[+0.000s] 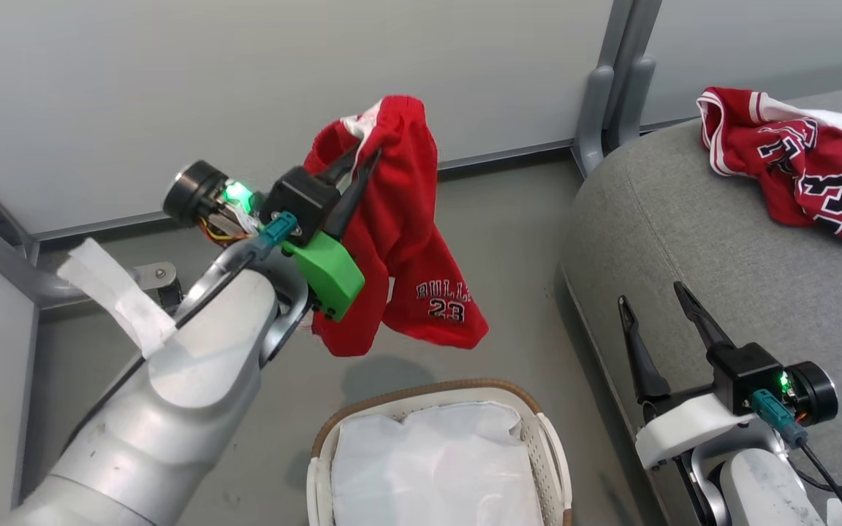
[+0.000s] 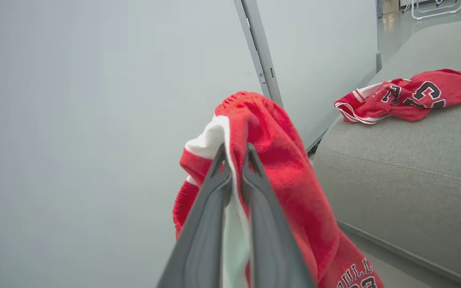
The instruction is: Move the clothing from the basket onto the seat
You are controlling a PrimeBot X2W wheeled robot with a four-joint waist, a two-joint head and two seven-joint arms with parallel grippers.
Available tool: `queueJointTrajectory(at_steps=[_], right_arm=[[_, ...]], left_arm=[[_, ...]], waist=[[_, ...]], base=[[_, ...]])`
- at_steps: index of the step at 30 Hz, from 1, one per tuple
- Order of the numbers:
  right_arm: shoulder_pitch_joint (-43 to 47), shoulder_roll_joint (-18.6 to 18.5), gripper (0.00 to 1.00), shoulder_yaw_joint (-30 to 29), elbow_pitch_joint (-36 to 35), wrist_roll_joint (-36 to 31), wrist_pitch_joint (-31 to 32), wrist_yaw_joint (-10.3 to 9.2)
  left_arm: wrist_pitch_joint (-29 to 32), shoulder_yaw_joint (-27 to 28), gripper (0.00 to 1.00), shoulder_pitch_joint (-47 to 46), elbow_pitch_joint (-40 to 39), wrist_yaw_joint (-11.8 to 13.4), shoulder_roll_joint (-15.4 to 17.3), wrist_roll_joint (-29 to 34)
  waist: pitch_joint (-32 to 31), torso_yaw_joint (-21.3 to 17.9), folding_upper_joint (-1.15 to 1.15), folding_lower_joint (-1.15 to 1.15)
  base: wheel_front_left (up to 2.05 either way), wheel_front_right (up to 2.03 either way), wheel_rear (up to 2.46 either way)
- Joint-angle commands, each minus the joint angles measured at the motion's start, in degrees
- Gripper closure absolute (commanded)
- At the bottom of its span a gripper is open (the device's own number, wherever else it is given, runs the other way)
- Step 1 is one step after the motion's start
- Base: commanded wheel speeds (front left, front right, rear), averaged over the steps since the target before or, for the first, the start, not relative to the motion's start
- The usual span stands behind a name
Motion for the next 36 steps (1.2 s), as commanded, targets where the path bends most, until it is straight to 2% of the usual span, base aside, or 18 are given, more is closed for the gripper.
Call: queueJointTrajectory(at_steps=[1, 10, 18, 27, 36], right_arm=[[0.8, -0.2, 0.0, 0.2, 0.3, -0.2, -0.1, -0.08], [-1.8, -0.2, 0.0, 2.8, 0.8, -0.6, -0.1, -0.08], [-6.6, -0.2, 0.0, 8.4, 2.2, -1.5, -0.1, -0.08], [-19.5, -0.3, 0.0, 15.7, 12.2, -4.0, -0.1, -0.08], [-29.9, -0.4, 0.0, 23.5, 22.5, 2.7, -0.1, -0.08]], left_arm=[[0.4, 0.1, 1.0, -1.4, -0.5, 0.0, 0.6, -0.1], [2.7, 0.4, 1.0, -8.3, -3.4, -0.3, 0.8, -1.1], [3.2, -0.7, 1.0, -9.7, -4.5, -0.3, -0.6, -1.5], [2.8, -3.2, 1.0, -10.1, -5.8, -0.4, -2.3, -2.0], [2.2, -5.8, 1.0, -10.2, -7.9, -0.5, -3.1, -2.9]], waist=[[-1.2, 0.7, 0.0, 0.01], [-1.5, 0.2, 0.0, 0.01], [-1.5, 0.4, 0.0, 0.01], [-1.4, 2.8, 0.0, 0.01], [-1.4, 6.1, 0.0, 0.01]], base=[[0.0, 0.0, 0.0], [0.0, 0.0, 0.0], [0.0, 0.0, 0.0], [0.0, 0.0, 0.0], [0.0, 0.0, 0.0]])
